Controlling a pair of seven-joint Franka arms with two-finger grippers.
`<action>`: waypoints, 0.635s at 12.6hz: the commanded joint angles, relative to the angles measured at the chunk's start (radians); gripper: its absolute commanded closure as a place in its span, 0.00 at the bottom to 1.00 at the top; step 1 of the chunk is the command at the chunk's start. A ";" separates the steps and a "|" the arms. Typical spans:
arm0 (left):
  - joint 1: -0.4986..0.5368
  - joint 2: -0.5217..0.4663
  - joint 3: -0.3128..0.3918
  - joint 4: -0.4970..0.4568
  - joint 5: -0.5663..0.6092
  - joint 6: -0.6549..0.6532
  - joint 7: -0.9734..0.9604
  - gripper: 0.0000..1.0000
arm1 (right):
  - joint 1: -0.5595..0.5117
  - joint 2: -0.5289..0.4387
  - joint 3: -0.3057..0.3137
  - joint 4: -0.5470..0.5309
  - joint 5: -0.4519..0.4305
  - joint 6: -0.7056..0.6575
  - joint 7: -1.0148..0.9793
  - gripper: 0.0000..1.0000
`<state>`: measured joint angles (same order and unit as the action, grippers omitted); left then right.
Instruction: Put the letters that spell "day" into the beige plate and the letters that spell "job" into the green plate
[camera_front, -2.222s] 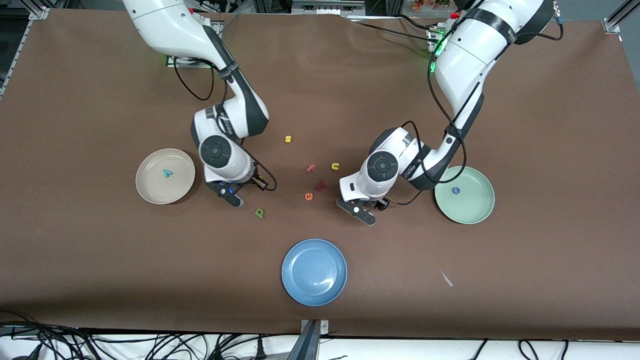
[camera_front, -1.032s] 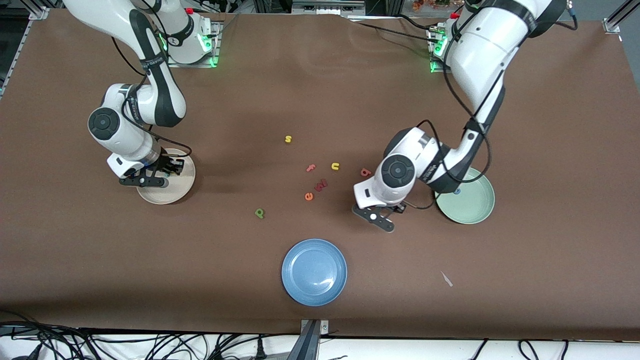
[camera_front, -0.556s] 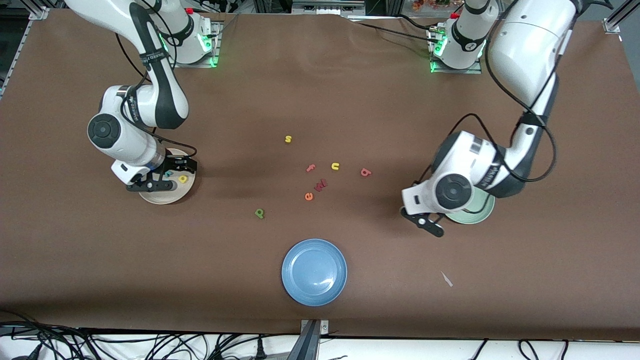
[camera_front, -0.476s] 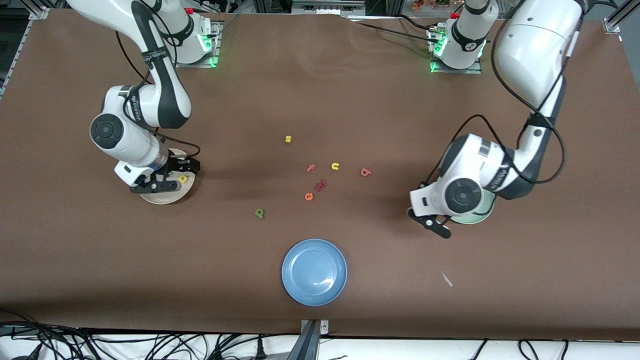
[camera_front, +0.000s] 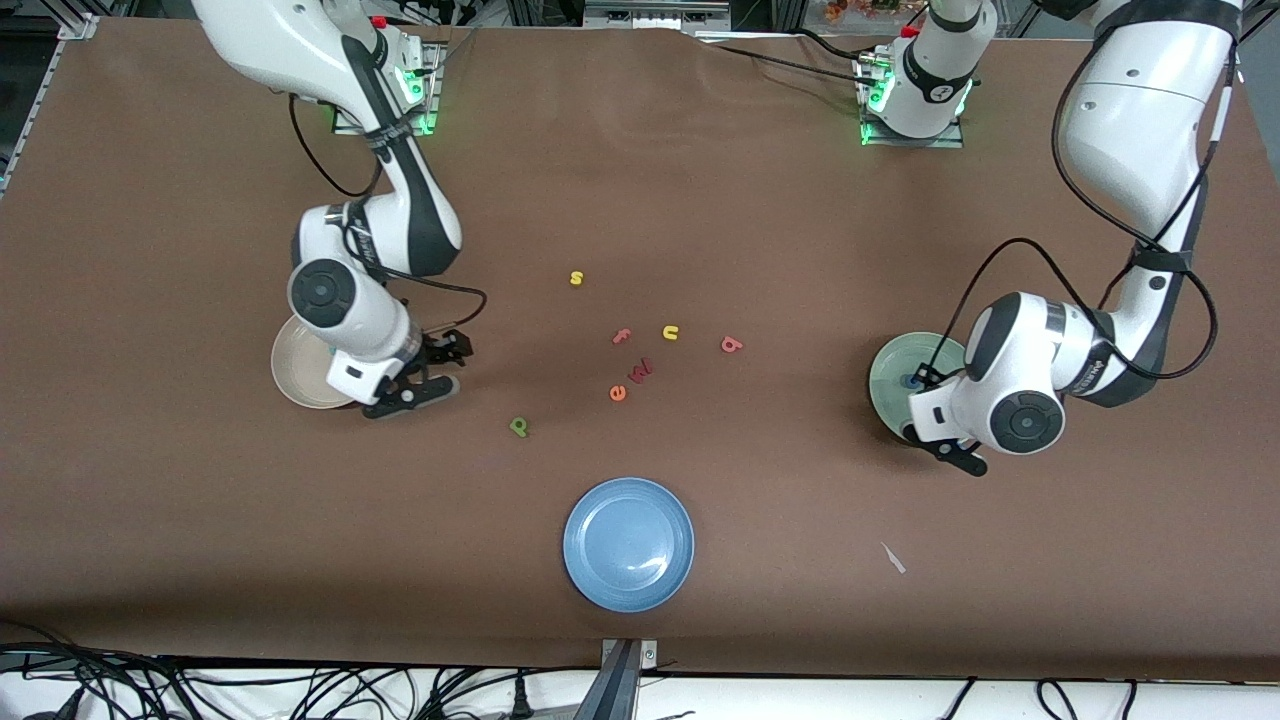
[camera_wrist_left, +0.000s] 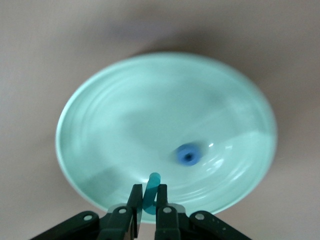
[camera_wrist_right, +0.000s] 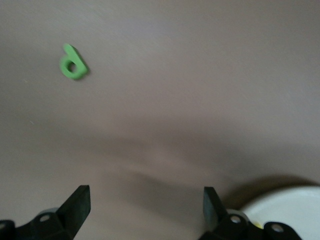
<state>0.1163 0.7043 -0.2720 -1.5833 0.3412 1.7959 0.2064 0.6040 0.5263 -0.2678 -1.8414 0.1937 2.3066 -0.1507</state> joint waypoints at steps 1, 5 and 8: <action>0.040 -0.022 -0.012 -0.081 0.056 0.049 0.002 1.00 | -0.006 0.111 0.030 0.155 0.016 -0.010 -0.032 0.00; 0.080 -0.020 -0.013 -0.139 0.044 0.141 -0.004 0.89 | -0.006 0.216 0.079 0.228 0.010 0.107 -0.061 0.00; 0.079 -0.026 -0.021 -0.135 0.044 0.134 -0.001 0.00 | -0.006 0.261 0.099 0.231 -0.010 0.171 -0.099 0.00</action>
<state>0.1898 0.7038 -0.2780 -1.7002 0.3652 1.9263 0.2056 0.6048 0.7531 -0.1770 -1.6456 0.1913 2.4618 -0.2122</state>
